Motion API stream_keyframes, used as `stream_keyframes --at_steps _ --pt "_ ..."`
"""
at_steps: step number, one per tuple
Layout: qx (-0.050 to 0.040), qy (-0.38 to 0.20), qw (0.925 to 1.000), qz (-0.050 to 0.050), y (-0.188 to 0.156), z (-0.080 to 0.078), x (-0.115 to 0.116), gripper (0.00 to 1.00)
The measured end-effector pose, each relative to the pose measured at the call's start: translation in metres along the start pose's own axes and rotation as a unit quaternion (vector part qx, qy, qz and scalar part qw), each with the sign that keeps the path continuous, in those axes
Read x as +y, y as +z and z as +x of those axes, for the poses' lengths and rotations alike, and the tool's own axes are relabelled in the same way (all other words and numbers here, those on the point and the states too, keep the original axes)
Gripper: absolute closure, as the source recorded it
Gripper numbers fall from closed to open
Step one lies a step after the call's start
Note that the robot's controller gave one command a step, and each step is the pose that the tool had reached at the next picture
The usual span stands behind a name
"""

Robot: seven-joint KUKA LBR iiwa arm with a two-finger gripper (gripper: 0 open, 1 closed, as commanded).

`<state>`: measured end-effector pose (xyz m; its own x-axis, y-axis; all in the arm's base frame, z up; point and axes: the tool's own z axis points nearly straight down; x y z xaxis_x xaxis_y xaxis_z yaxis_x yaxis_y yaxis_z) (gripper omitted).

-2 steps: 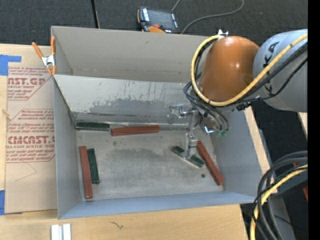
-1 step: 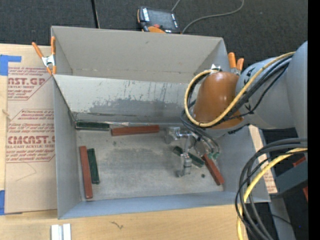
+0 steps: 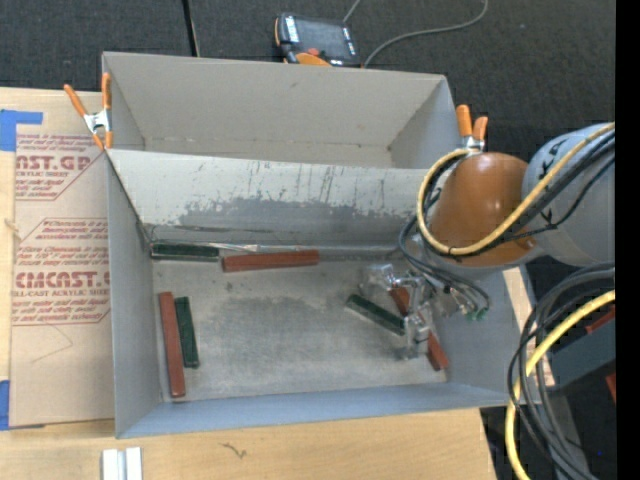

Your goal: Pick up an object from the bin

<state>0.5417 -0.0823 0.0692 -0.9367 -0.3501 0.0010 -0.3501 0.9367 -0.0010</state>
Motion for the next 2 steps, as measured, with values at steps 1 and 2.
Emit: stream_keyframes --at_steps 1,2 --pt "-0.0013 0.0 1.0 -0.001 -0.001 -0.001 0.002 1.0" --pt "-0.005 0.015 0.9999 0.001 -0.149 0.008 0.031 1.0"
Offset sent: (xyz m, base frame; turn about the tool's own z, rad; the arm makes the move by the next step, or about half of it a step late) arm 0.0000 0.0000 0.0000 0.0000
